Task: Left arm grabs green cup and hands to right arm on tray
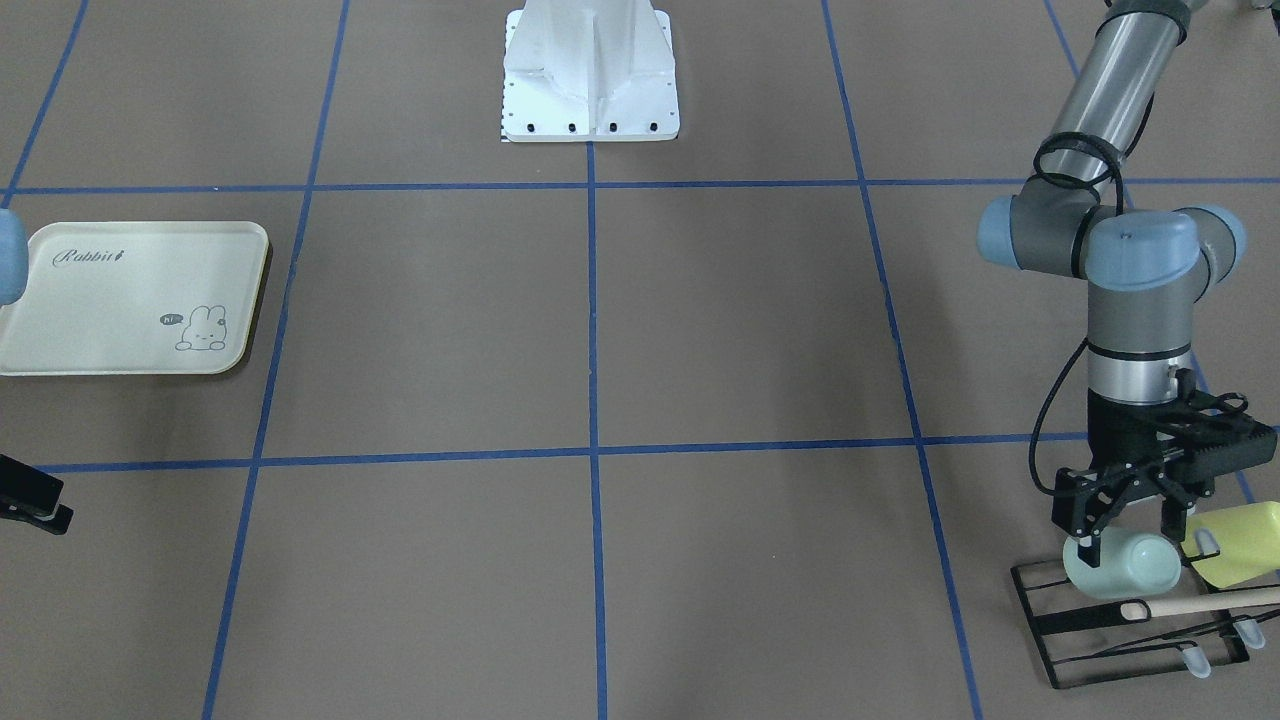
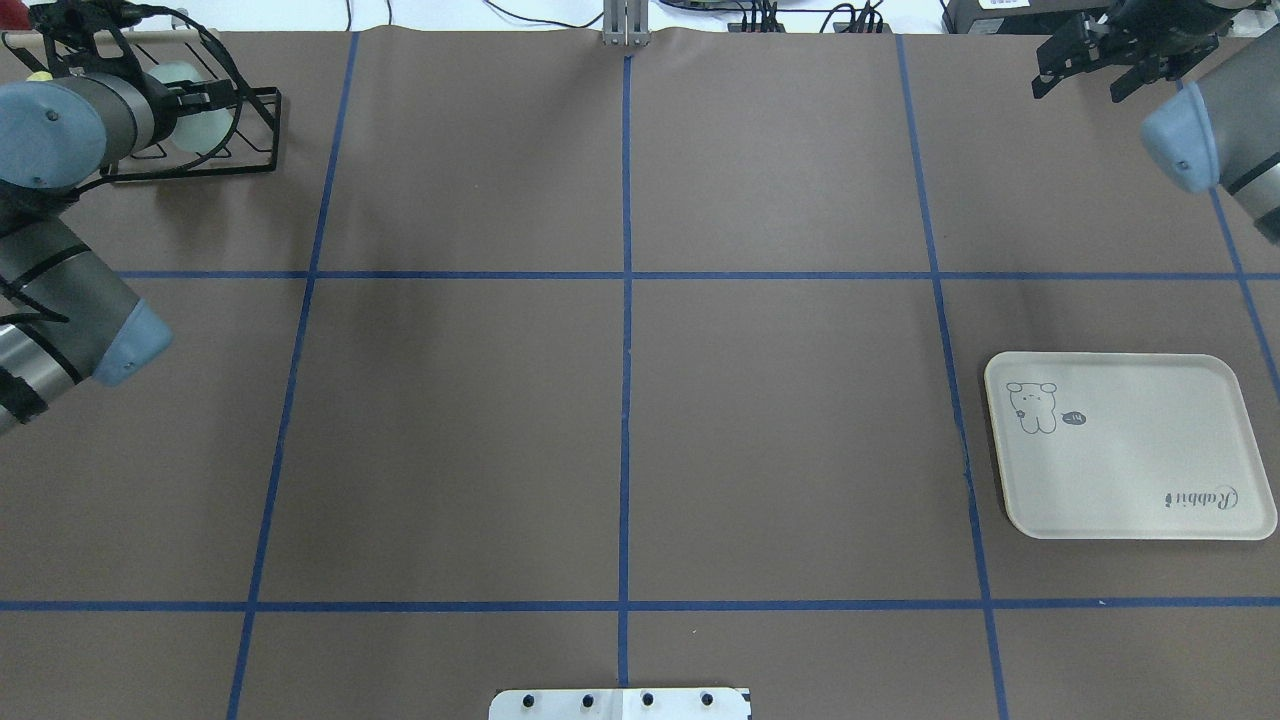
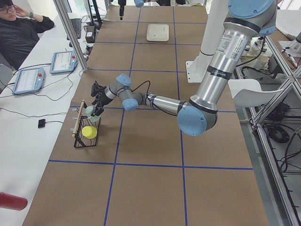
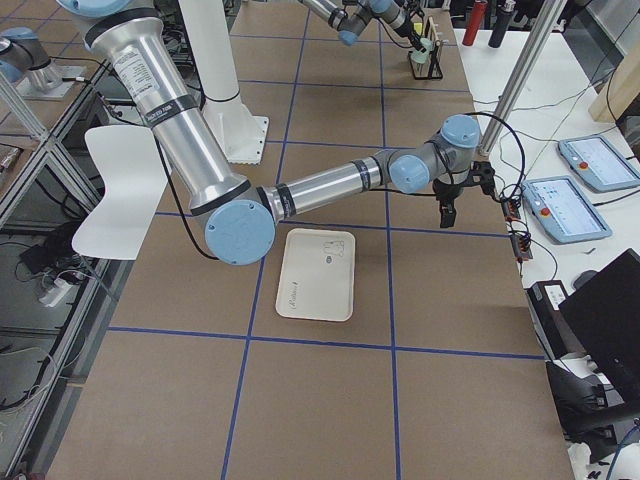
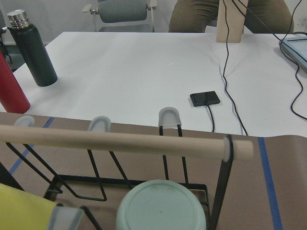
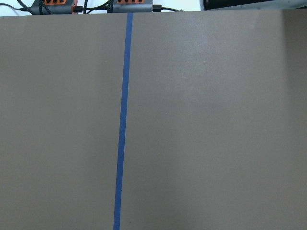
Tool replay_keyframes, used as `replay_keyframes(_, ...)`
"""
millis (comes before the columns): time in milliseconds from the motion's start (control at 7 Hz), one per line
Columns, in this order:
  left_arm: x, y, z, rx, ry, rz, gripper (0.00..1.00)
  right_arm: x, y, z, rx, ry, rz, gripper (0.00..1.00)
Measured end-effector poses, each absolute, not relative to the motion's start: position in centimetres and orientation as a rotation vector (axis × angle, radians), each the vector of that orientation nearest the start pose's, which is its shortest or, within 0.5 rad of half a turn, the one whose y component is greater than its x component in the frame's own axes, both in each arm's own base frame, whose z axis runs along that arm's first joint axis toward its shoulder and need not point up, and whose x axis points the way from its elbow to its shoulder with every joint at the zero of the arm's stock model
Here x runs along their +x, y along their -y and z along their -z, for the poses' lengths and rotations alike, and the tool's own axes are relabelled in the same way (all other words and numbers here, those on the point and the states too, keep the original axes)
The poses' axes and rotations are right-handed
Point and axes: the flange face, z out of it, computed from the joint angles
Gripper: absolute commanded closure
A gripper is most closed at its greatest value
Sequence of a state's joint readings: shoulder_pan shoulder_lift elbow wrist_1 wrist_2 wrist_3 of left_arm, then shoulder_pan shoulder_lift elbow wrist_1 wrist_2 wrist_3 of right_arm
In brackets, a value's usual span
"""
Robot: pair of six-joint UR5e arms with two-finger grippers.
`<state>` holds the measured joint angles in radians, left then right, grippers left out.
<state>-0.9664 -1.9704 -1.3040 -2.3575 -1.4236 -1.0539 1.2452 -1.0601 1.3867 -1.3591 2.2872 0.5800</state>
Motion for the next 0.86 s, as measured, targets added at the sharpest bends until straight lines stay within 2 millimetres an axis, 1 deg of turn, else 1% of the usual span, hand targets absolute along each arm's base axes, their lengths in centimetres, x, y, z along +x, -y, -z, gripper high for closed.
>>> replay_keyframes(857, 27.67, 66.09, -48.91, 0.717, -0.578, 0.484, 0.0, -16.29, 68.75, -42.14, 0.157, 0.85, -0.043, 0.01)
